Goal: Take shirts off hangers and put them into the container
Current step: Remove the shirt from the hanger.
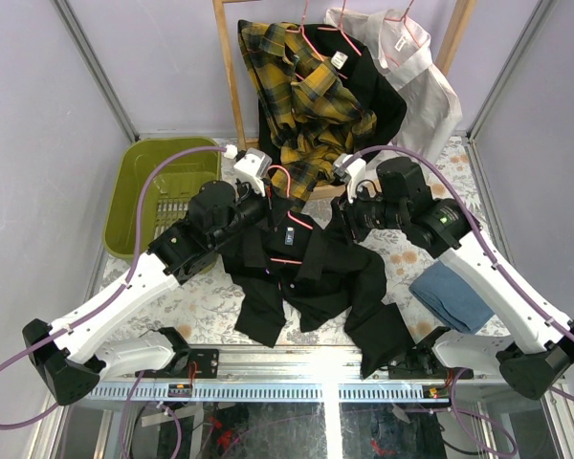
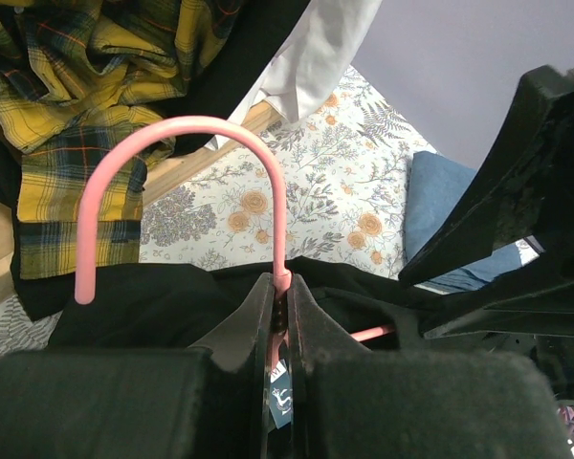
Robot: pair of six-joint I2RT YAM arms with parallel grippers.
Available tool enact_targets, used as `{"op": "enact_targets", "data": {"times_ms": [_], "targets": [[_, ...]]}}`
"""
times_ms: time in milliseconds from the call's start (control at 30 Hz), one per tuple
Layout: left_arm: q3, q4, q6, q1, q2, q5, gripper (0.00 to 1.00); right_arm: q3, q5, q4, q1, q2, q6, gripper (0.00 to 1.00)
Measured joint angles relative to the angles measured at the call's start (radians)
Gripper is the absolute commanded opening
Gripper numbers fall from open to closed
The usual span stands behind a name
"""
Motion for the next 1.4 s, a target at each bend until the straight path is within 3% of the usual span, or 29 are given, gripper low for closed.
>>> {"op": "enact_targets", "data": {"times_ms": [133, 400, 633, 767, 967, 1100, 1167, 1400], "targets": [[0.000, -0.001, 0.000, 0.000, 0.000, 0.004, 0.00, 0.001, 0.002, -0.003, 0.000, 0.030, 0.002, 0.13], [0.002, -0.010, 0.019, 0.000, -0.002, -0.027, 0.00, -0.002, 0.058, 0.005, 0.002, 0.003, 0.003, 0.00], [0.006, -0.060, 0.098, 0.000, -0.069, -0.149, 0.00, -0.040, 0.251, 0.031, 0.004, -0.101, -0.004, 0.00], [0.006, -0.064, 0.115, -0.006, -0.101, -0.183, 0.00, -0.050, 0.345, 0.055, 0.005, -0.139, -0.005, 0.13], [0.006, -0.065, 0.117, -0.005, -0.102, -0.193, 0.00, -0.032, 0.328, 0.006, 0.005, -0.128, -0.033, 0.60], [0.006, -0.065, 0.116, -0.005, -0.100, -0.193, 0.00, -0.017, 0.298, -0.042, 0.005, -0.127, -0.052, 0.75], [0.006, -0.064, 0.116, -0.005, -0.096, -0.193, 0.00, -0.013, 0.269, -0.059, 0.005, -0.127, -0.058, 0.78], [0.006, -0.065, 0.109, -0.005, -0.080, -0.192, 0.00, -0.009, 0.155, -0.082, 0.005, -0.075, -0.061, 0.68]]}}
